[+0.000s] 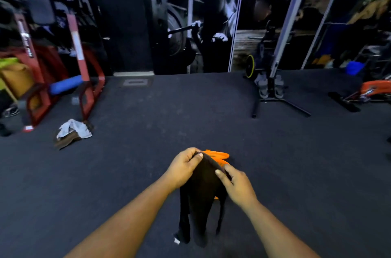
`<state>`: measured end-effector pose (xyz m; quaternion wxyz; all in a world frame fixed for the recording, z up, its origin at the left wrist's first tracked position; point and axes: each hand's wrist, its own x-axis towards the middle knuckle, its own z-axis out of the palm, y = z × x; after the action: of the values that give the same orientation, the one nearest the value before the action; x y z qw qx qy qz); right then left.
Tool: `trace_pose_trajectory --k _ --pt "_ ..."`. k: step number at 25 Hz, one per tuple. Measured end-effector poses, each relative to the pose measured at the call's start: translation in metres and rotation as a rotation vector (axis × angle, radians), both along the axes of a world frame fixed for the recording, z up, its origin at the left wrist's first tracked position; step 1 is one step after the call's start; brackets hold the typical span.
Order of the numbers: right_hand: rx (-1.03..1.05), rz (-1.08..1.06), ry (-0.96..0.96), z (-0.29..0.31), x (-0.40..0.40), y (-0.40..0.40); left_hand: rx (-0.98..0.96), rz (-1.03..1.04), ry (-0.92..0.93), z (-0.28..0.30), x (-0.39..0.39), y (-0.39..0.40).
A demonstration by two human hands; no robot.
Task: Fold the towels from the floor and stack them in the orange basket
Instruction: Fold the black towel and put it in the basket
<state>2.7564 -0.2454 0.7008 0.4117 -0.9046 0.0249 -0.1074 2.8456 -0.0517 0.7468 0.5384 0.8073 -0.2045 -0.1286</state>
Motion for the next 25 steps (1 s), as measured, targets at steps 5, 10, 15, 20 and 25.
trace_pose_trajectory --k 5,10,15,20,25 --pt "-0.033 0.029 -0.033 0.015 0.064 0.011 0.459 -0.192 -0.161 -0.012 0.041 0.000" --pt "-0.332 -0.062 0.065 0.020 0.105 -0.006 0.187 0.016 -0.137 -0.006 0.104 0.005" --pt "-0.347 -0.155 0.154 -0.007 0.126 -0.042 -0.069 0.040 0.043 -0.005 0.131 0.016" --pt "0.006 0.101 0.030 0.010 0.167 0.004 0.196 0.037 -0.073 -0.009 0.132 0.002" --pt "0.000 0.340 -0.049 0.019 0.187 -0.024 0.299 0.203 -0.076 -0.003 0.132 -0.014"
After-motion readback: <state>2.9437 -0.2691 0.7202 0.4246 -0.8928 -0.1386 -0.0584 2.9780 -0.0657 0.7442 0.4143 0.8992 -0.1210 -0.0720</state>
